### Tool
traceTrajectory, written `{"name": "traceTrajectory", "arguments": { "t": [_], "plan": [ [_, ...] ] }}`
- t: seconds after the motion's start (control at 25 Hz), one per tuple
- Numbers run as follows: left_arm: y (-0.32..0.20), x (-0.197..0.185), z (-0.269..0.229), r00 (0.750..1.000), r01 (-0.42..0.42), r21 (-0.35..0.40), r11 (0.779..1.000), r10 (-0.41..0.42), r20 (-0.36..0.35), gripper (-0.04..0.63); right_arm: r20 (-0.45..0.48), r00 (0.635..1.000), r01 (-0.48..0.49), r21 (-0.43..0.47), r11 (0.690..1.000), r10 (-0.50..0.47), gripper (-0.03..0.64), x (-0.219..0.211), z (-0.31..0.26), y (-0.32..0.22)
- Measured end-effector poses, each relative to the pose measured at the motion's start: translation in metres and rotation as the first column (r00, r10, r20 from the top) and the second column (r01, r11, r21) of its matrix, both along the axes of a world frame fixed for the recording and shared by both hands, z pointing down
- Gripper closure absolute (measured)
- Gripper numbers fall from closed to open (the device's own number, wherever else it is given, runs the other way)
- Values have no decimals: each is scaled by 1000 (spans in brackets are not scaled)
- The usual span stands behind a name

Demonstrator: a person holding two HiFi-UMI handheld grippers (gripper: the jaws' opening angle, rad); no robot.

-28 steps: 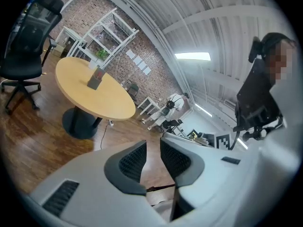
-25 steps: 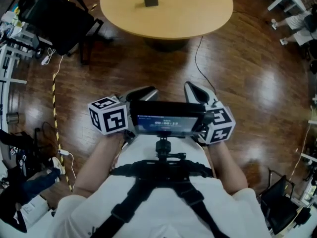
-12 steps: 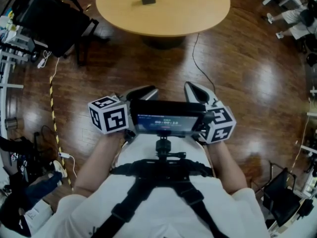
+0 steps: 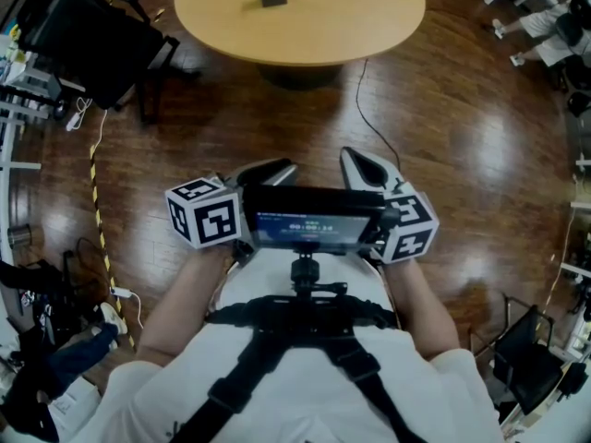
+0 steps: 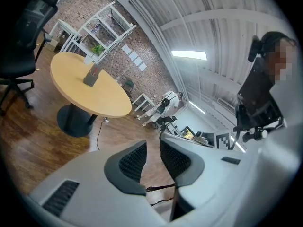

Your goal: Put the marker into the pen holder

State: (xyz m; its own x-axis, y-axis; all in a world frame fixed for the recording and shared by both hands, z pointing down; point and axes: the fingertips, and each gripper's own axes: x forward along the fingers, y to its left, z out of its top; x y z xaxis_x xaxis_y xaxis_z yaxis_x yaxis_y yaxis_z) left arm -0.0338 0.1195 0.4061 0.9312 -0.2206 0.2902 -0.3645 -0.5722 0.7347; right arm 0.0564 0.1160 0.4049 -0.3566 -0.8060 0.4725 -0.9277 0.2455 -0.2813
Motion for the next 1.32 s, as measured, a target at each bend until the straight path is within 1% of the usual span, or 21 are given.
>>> {"name": "traceTrajectory", "arguments": {
  "t": [0.4, 0.52, 0.72, 1.32],
  "plan": [
    [0, 2, 0, 1000, -9, 2, 1000, 9, -17, 497, -8, 999, -31, -6, 999, 31, 612, 14, 1, -2],
    [0, 1, 1, 1000, -12, 0, 1000, 12, -8, 497, -10, 999, -31, -8, 999, 31, 612, 14, 2, -1],
    [-1, 2, 0, 1000, -14, 2, 1000, 14, -23, 497, -12, 1000, -26, -11, 1000, 26, 612, 13, 3, -1],
    [1, 4, -4, 1000, -29, 1, 1000, 29, -12, 497, -17, 1000, -14, -26, 1000, 13, 612, 14, 3, 1]
  ]
}}
